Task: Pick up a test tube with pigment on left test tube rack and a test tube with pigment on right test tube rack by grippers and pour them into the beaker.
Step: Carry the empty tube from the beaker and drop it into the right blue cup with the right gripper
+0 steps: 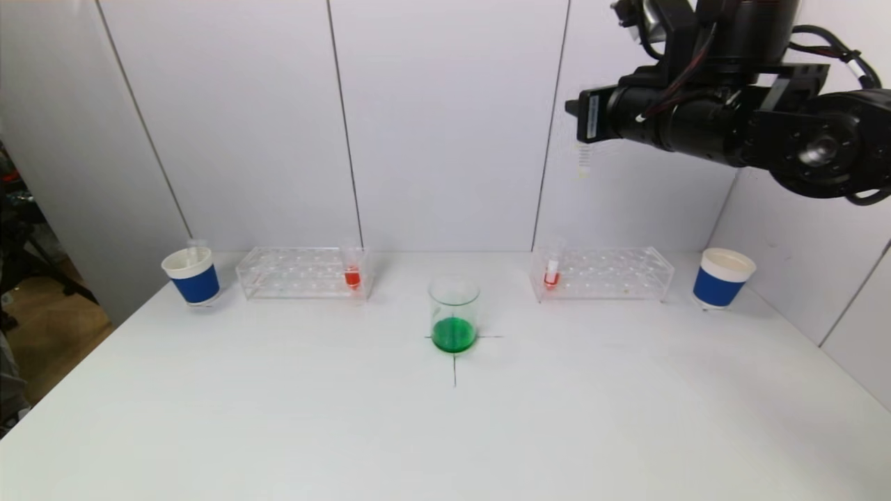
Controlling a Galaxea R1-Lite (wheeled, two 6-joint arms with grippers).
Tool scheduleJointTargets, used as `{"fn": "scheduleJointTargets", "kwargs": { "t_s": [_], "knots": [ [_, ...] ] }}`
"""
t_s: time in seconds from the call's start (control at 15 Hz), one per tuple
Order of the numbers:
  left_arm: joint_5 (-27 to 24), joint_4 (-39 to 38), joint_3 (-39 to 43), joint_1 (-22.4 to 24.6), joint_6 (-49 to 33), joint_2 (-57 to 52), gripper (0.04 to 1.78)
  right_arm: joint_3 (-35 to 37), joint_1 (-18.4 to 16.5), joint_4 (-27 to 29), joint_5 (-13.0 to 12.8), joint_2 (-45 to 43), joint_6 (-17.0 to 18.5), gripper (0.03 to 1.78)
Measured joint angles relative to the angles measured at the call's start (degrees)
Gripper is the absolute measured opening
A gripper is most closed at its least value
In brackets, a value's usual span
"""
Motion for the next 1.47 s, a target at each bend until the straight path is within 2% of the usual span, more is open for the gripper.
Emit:
{"fn": "scheduleJointTargets", "kwargs": {
  "t_s": [0.13,0.2,0.4,0.67,0.87,1.07,1.27,1.47],
  "knots": [
    [0.0,-0.02,0.0,0.0,0.0,0.0,1.76,0.02,-1.26,0.02,-2.95,-1.61,2.58,0.49],
    [0.0,0.0,0.0,0.0,0.0,0.0,1.76,0.12,-2.28,0.05,-3.36,-2.43,3.5,0.49],
    [0.0,0.0,0.0,0.0,0.02,0.0,1.76,1.38,-7.05,-0.33,-3.39,-4.41,4.67,0.49],
    [0.0,0.0,0.0,0.0,0.0,0.0,1.76,5.46,-16.2,-1.11,-2.07,-6.25,5.61,0.49],
    [0.0,-0.02,0.0,0.0,0.02,0.0,1.76,9.9,-21.43,-1.4,2.07,-7.72,5.83,0.49],
    [0.0,-0.02,0.0,0.0,0.0,0.0,1.76,12.06,-25.59,-1.43,3.52,-8.28,6.25,0.49],
    [0.0,-0.02,0.0,0.0,0.02,0.0,1.76,14.14,-29.76,-2.01,6.72,-8.08,7.33,0.49],
    [0.0,0.0,0.0,0.0,0.0,0.0,1.76,17.18,-32.84,-8.96,8.62,-6.64,7.3,0.49]
  ]
}}
